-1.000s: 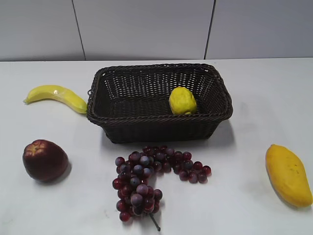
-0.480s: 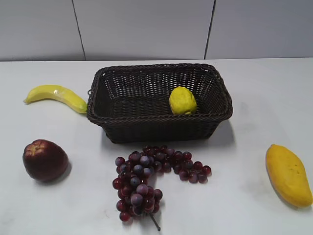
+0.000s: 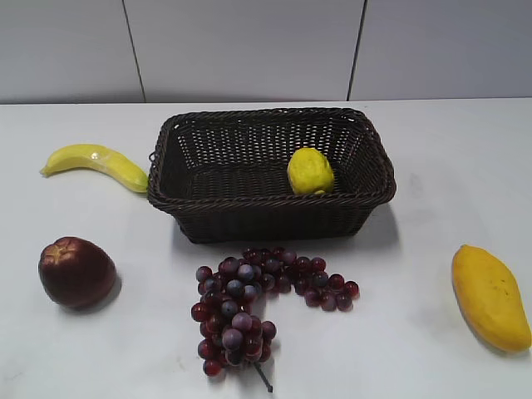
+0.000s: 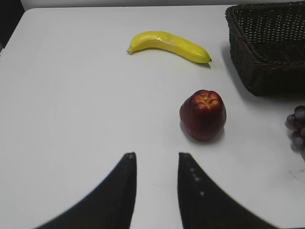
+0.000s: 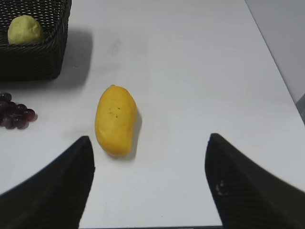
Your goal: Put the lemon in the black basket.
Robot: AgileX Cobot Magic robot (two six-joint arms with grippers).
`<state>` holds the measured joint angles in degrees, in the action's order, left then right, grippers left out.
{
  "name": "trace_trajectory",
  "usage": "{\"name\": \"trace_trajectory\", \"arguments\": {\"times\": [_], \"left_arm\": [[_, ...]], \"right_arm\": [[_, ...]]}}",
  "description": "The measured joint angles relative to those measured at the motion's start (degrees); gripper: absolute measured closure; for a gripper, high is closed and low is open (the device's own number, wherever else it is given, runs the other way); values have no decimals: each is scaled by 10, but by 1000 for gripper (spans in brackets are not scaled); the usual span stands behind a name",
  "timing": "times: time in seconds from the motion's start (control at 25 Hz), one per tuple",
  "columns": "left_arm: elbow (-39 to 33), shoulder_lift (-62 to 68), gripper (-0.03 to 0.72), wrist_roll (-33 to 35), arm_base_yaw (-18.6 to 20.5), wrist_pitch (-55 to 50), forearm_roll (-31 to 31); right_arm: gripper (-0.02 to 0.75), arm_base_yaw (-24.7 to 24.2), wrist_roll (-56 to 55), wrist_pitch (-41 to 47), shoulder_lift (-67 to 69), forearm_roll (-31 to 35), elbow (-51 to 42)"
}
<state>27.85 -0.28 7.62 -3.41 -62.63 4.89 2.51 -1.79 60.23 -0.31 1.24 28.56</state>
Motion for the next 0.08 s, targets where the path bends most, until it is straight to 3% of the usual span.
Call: {"name": "trace_trajectory", "arguments": {"times": [0.08], "left_arm": [[0, 0, 452, 0, 0, 0, 0]], "right_arm": [[148, 0, 0, 0, 0, 1, 0]]}}
